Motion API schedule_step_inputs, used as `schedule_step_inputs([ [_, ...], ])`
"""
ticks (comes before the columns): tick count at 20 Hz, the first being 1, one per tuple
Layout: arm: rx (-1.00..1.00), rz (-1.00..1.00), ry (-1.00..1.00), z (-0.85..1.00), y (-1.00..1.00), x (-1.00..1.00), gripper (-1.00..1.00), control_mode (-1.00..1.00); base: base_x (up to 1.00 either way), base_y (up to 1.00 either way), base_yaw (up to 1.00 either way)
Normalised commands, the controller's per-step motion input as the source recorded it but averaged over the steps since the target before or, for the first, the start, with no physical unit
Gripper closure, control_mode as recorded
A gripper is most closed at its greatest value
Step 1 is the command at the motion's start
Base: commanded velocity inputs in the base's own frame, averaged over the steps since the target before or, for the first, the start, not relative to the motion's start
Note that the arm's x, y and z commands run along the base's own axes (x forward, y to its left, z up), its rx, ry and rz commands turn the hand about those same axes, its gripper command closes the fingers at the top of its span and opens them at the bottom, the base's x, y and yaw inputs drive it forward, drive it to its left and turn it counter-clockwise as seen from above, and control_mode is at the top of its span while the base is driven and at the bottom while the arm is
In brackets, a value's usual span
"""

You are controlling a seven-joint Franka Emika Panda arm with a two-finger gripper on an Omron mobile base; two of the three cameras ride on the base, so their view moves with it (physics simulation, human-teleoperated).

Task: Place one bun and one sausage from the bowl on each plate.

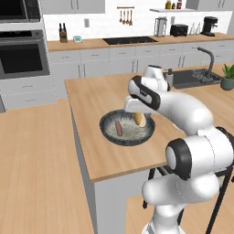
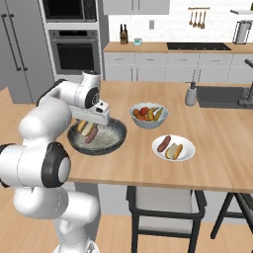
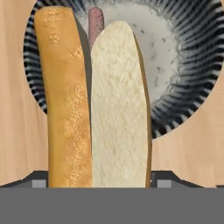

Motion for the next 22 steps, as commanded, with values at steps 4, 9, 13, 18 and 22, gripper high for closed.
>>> schedule_step_inputs([
  [4,-0.01,0.03,0.04,0.00,-0.05,0.00,1.00,1.00,-0.06,-0.18,0.00],
  [9,0.00,0.00,0.00,0.00,0.00,0.00,1.00,1.00,-0.45,-0.51,0.00],
  [13,0.00,0.00,0.00,0.00,0.00,0.00,1.00,1.00,-0.18,-0.63,0.00],
  [18,0.00,0.00,0.00,0.00,0.00,0.00,1.00,1.00,-0.03,-0.96,0.07],
  [22,0.00,0.00,0.00,0.00,0.00,0.00,1.00,1.00,-0.13,-1.00,0.11],
])
